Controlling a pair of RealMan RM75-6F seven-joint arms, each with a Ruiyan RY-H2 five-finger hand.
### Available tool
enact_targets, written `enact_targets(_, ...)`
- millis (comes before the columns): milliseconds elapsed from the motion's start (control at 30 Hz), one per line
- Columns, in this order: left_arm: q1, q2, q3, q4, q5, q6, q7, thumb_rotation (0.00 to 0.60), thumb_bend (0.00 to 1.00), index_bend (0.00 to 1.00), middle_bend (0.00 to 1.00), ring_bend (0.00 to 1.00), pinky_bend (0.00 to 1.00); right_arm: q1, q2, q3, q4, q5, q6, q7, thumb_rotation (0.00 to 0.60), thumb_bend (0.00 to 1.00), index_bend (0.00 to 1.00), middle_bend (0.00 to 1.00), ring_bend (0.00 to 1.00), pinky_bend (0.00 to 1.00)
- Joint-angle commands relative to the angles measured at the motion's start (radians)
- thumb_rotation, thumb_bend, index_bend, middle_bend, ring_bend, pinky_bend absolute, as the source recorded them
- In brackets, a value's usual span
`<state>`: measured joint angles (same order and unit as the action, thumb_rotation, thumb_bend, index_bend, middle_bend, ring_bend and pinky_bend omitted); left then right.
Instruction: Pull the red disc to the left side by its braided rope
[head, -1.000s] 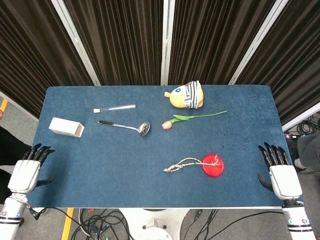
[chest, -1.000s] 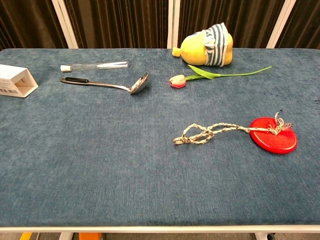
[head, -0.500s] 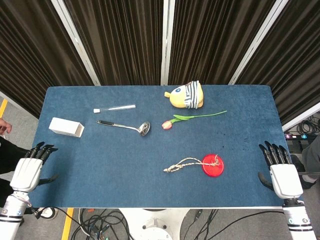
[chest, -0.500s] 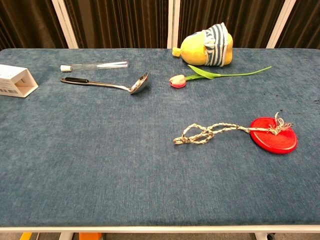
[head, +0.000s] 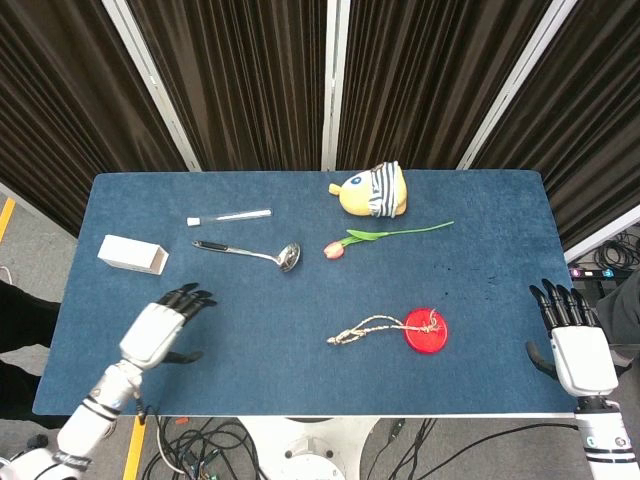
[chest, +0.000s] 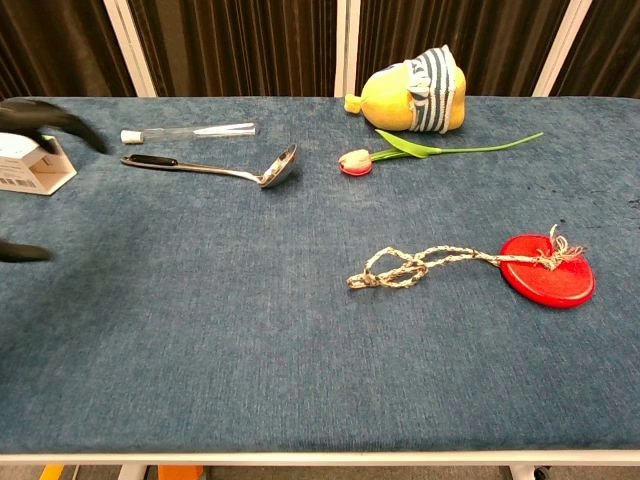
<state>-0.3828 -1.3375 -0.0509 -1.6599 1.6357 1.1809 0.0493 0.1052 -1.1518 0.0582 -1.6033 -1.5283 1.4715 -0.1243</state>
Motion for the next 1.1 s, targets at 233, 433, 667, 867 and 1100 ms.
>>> enact_targets(233,-0.169,-0.152,-0.074,0.022,-0.103,-0.203,-0.051,0.6,0.0,0.24,0.2,0.1,0.22,-0.004,0.017,0.003,0.011,0.007,0.002,0.04,0.6,0.22,0.0,0.0,0.0,0.0)
enact_targets(433,-0.243,-0.242,-0.099,0.035,-0.168,-0.279,-0.039,0.6,0.0,0.25,0.22,0.1,0.22,-0.009,0.024,0.011,0.025,0.022,0.007,0.066,0.6,0.22,0.0,0.0,0.0,0.0)
enact_targets(667,-0.329,-0.349,-0.134,0.063,-0.239,-0.343,0.027,0.6,0.0,0.25,0.22,0.1,0.22,-0.014,0.024,0.012,0.048,0.032,0.006,0.097,0.6,0.22,0.0,0.0,0.0,0.0)
enact_targets(867,-0.392,-0.429,-0.171,0.115,-0.319,-0.375,0.074,0.6,0.0,0.25,0.23,0.1,0.22,-0.019,0.026,0.013,0.06,0.034,0.011,0.118,0.6,0.22,0.0,0.0,0.0,0.0)
enact_targets(1100,-0.439,-0.501,-0.196,0.167,-0.42,-0.366,0.179,0.6,0.0,0.26,0.26,0.13,0.23,-0.021,0.021,0.015,0.08,0.039,0.01,0.142,0.6,0.22,0.0,0.0,0.0,0.0)
